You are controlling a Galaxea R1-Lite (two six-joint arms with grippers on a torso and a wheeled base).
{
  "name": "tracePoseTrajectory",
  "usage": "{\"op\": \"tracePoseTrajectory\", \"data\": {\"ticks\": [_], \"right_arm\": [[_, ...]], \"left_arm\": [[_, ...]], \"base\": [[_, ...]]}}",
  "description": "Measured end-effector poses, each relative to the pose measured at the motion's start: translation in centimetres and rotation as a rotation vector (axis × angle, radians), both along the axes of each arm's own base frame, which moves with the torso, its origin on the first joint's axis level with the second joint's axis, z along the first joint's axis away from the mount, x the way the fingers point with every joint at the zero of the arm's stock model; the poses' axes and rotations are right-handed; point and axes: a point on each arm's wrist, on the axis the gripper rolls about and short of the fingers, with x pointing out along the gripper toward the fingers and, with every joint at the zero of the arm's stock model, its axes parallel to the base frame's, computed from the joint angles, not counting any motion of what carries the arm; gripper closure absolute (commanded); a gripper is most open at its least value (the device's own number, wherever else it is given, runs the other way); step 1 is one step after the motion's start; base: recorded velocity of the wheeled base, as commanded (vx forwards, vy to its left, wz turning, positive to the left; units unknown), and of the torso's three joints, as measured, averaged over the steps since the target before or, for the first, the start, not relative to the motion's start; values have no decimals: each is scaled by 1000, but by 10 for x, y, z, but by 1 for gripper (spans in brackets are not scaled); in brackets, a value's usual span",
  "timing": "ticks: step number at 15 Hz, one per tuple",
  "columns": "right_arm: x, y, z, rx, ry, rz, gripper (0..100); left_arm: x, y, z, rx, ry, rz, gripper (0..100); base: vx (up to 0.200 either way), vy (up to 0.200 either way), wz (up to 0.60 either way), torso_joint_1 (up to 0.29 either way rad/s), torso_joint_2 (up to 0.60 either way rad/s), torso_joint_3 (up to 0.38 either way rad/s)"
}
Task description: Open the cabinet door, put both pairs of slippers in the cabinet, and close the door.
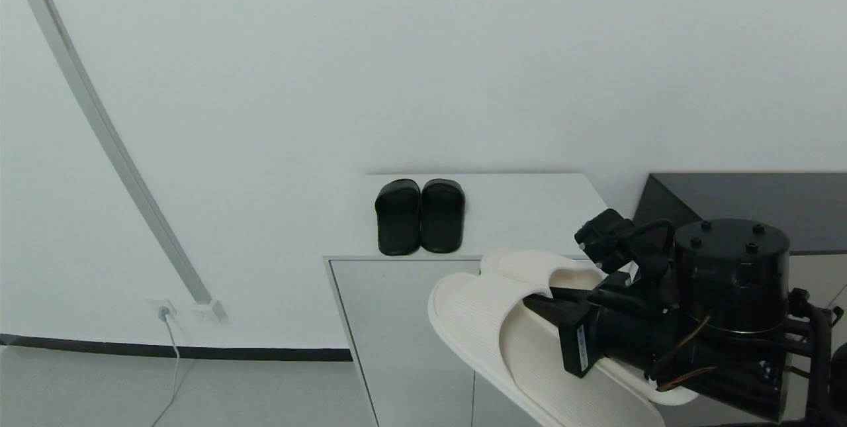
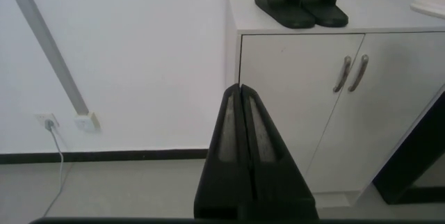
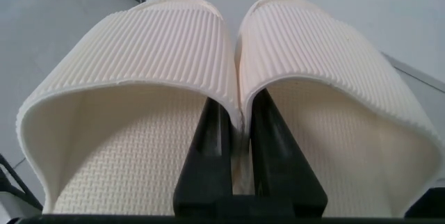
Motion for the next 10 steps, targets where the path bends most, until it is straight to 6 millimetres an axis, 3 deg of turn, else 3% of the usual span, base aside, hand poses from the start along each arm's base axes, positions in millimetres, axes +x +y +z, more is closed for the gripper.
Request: {"op": "tracePoseTrajectory", "data": {"ticks": [10], "right_arm": [[0,0,-6,-15,17,2,100]], "left_arm": [[0,0,0,0,0,0,100]], "base": [[0,0,0,0,0,0]]}}
